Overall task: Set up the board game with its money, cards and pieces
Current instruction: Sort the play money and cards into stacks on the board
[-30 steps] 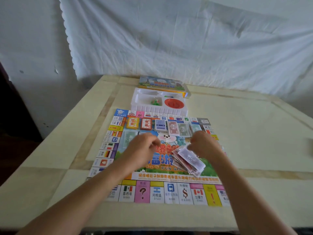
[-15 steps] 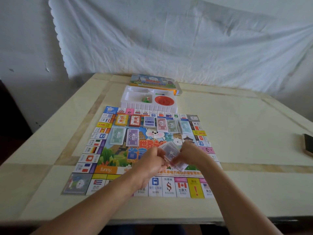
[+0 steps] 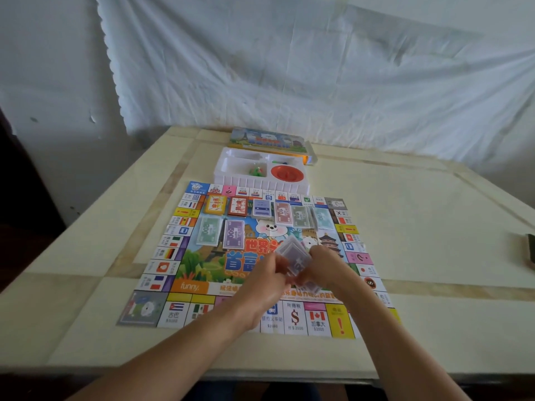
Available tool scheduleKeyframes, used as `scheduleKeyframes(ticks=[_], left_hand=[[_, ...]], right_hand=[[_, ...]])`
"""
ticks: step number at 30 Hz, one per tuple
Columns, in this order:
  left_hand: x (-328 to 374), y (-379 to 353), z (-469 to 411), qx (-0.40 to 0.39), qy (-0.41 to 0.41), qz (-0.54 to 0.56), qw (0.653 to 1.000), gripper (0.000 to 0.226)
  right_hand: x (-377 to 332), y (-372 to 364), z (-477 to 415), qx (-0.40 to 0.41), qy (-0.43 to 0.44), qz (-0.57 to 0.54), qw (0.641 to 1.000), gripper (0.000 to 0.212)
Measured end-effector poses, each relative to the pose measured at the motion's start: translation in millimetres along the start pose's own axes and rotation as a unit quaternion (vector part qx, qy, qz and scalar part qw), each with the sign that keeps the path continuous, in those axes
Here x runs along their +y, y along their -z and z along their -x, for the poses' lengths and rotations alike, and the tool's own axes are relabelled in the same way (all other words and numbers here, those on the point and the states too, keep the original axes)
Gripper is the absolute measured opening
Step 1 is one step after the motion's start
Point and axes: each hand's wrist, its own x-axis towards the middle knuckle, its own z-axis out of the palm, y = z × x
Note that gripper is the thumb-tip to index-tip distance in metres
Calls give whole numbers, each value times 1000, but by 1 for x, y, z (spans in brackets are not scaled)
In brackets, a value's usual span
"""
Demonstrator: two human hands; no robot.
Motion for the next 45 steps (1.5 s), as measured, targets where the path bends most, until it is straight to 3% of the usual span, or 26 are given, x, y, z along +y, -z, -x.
scheduleKeyframes(ticks=[5, 8, 12, 14, 15, 16, 18, 19, 20, 22, 24, 25, 27, 31, 33, 36, 41, 45], left_hand=[[-1, 4, 2, 19, -16, 17, 1000, 23], [-2, 12, 3, 70, -38, 20, 997, 18], [-9, 20, 6, 92, -54, 13, 994, 19], [-7, 27, 7, 149, -67, 41, 986, 18], [-5, 31, 6, 161, -66, 85, 981, 18], [-3, 36, 3, 138, -56, 151, 977, 22], [1, 44, -1, -17, -25, 302, 953, 36], [3, 46, 0, -96, -10, 365, 926, 34], [6, 47, 1, -143, 5, 419, 897, 29], [8, 49, -4, -148, 20, 487, 861, 32], [10, 54, -9, -125, 8, 515, 848, 38], [11, 57, -10, -118, -3, 516, 848, 39], [14, 62, -15, -117, -16, 506, 854, 37], [11, 65, -24, -134, -16, 505, 853, 41], [6, 65, -28, -149, -22, 518, 842, 45], [2, 68, -31, -160, -33, 508, 845, 49], [3, 68, -30, -142, -40, 457, 877, 39], [-2, 66, -35, -52, -41, 378, 923, 43]], right_hand=[[-10, 3, 20, 95, 70, 30, 993, 20], [-18, 4, 32, 161, 119, 128, 971, 25], [-19, -15, 35, 101, 133, 142, 976, 29], [-19, -11, 29, 84, 115, 21, 990, 17], [-20, -8, 26, 51, 105, -111, 987, 9], [-23, -5, 27, 2, 98, -268, 958, 5], [-34, -3, 32, -106, 100, -525, 839, 13], [-38, -5, 33, -133, 106, -577, 799, 18], [-43, -7, 33, -137, 114, -589, 788, 20], [-52, -12, 29, -76, 123, -538, 831, 17], [-55, -12, 18, 65, 127, -431, 891, 10], [-54, -11, 13, 126, 135, -410, 893, 11], [-52, -11, 4, 174, 152, -444, 866, 18], [-53, -20, -7, 169, 162, -518, 823, 14], [-52, -27, -11, 161, 187, -519, 819, 4], [-48, -32, -14, 139, 202, -517, 820, 11], [-44, -30, -14, 119, 194, -545, 807, 12], [-44, -31, -12, 109, 197, -516, 826, 9]])
